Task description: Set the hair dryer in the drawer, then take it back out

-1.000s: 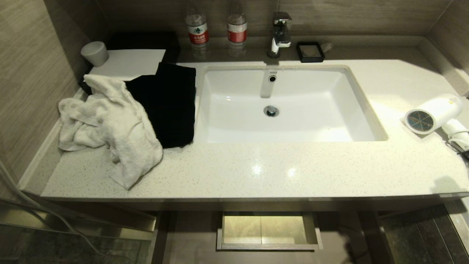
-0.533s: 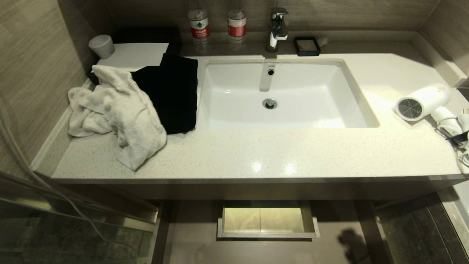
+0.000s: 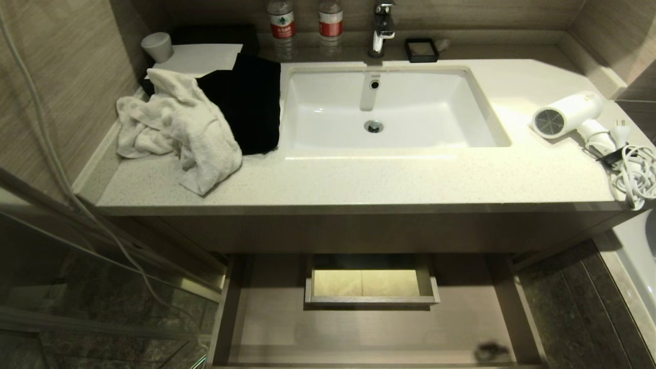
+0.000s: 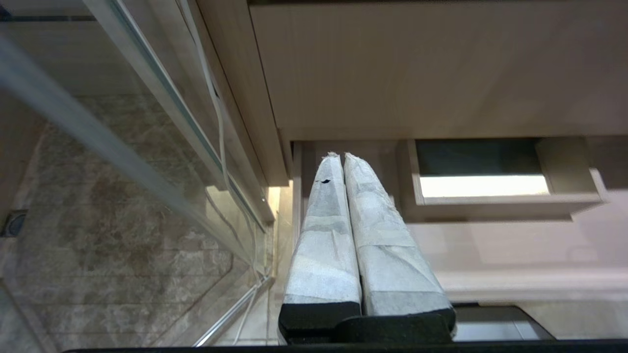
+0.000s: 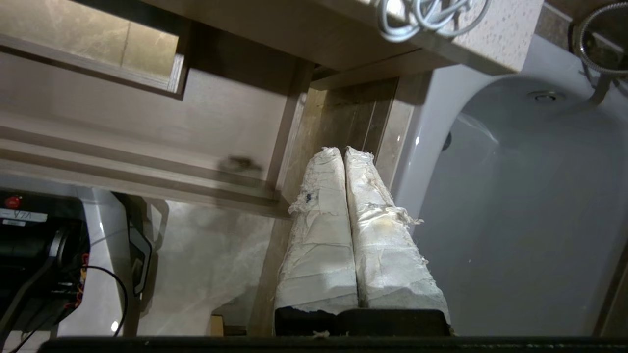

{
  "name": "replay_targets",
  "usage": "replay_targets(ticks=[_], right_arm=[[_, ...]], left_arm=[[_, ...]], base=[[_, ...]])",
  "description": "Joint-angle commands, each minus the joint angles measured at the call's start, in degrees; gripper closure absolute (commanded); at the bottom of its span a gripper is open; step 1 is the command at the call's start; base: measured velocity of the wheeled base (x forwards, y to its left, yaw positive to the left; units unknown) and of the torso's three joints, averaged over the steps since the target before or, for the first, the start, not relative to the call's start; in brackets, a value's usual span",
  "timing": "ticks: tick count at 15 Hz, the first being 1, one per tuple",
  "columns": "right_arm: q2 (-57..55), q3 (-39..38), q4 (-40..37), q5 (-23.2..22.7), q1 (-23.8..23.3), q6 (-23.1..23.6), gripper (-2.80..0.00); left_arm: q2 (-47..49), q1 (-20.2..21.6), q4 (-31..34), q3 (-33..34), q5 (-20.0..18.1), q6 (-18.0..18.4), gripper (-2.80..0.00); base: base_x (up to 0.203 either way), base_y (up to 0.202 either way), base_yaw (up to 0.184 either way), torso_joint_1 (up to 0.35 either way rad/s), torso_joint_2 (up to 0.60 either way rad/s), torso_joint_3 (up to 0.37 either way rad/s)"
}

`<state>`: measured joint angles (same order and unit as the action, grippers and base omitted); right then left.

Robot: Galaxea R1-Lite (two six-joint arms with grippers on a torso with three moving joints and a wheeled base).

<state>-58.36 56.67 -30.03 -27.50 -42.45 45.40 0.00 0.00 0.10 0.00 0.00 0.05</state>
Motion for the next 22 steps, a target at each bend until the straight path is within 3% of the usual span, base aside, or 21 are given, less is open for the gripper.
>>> replay_targets(ticks=[1, 9, 22], right_arm=[[0.4, -0.3, -0.1, -0.2, 0.0, 0.3, 0.00], [1.6, -1.8, -0.3, -0.1, 0.0, 0.3, 0.00], [3.3, -3.9, -0.4, -0.2, 0.0, 0.4, 0.00]], left_arm=[[0.0, 0.0, 0.0, 0.0, 0.0, 0.0, 0.00], [0.0, 0.0, 0.0, 0.0, 0.1, 0.0, 0.00], [0.0, 0.0, 0.0, 0.0, 0.0, 0.0, 0.00]], base=[[0.000, 0.000, 0.000, -0.284, 0.04, -0.253], [0.000, 0.000, 0.000, -0.267, 0.04, -0.228], [0.000, 0.000, 0.000, -0.217, 0.38, 0.159]])
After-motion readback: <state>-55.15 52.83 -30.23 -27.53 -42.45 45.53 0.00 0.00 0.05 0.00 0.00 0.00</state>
